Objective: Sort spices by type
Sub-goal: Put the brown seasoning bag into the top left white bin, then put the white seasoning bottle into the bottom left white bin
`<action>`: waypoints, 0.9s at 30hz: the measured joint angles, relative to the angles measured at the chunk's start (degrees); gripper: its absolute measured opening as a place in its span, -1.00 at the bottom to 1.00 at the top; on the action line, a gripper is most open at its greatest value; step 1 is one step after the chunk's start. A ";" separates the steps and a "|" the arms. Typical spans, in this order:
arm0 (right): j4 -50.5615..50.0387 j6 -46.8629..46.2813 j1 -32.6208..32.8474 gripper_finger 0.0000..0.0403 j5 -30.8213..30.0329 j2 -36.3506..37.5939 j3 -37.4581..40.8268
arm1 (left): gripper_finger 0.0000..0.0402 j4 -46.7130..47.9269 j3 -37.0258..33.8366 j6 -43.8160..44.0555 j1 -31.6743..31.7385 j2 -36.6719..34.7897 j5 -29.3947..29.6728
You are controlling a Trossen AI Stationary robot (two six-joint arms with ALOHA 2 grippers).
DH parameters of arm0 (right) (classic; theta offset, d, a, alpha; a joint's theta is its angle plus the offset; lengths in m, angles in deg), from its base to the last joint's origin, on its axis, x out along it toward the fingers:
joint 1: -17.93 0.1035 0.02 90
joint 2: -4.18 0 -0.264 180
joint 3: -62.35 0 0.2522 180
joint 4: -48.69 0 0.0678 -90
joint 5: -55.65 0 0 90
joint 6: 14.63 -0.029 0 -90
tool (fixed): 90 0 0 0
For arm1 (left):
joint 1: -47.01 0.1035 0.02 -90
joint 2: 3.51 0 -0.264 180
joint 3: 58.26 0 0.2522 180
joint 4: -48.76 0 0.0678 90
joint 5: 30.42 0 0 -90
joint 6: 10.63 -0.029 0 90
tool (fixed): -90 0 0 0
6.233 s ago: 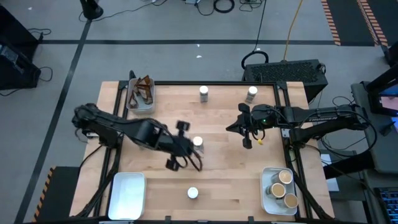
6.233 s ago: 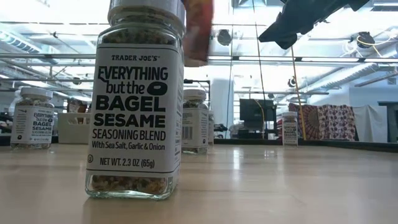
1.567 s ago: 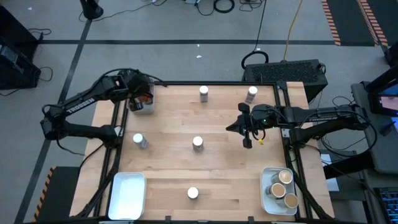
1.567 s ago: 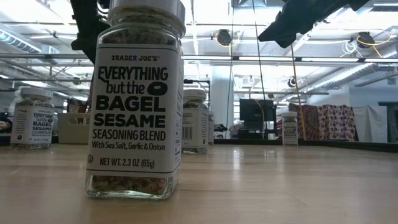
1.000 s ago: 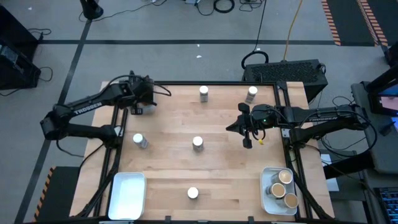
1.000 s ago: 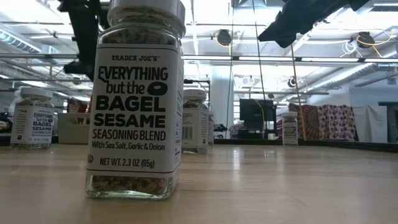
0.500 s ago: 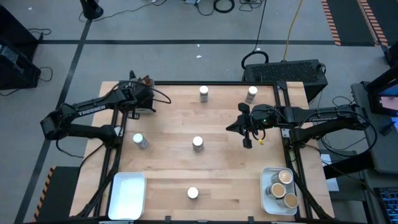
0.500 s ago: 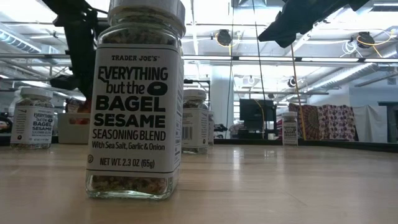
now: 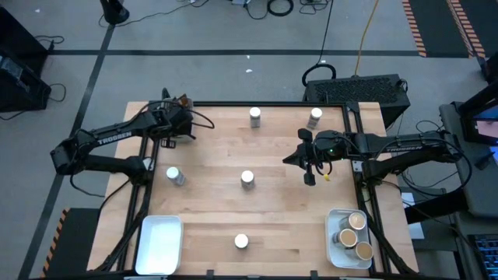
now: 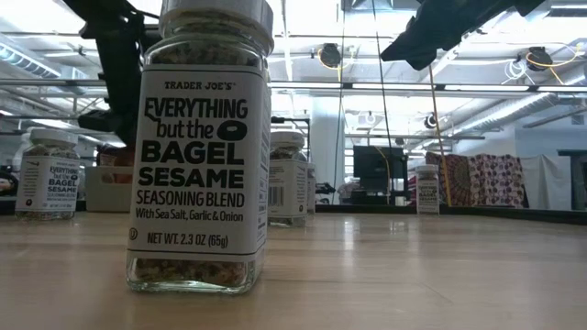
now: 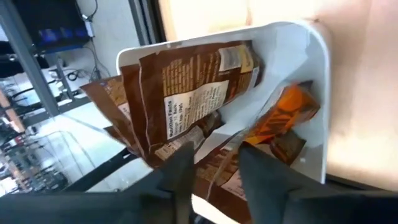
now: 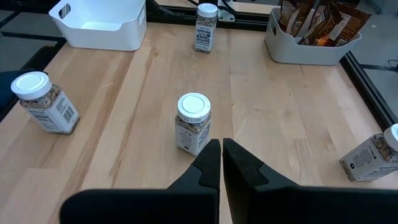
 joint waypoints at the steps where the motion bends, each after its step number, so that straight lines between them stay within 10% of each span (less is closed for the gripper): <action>1: 0.00 0.12 0.01 -1.00 0.00 0.00 0.00 | -0.30 -0.01 0.00 0.00 0.00 0.00 0.60; 15: 0.00 0.69 0.01 -1.00 0.00 0.00 0.02 | 0.16 0.32 8.09 0.53 -7.11 -0.24 1.07; 27: 0.00 0.65 -0.01 -1.00 0.00 0.00 0.02 | 0.16 1.92 17.97 29.67 -8.39 -0.26 -21.45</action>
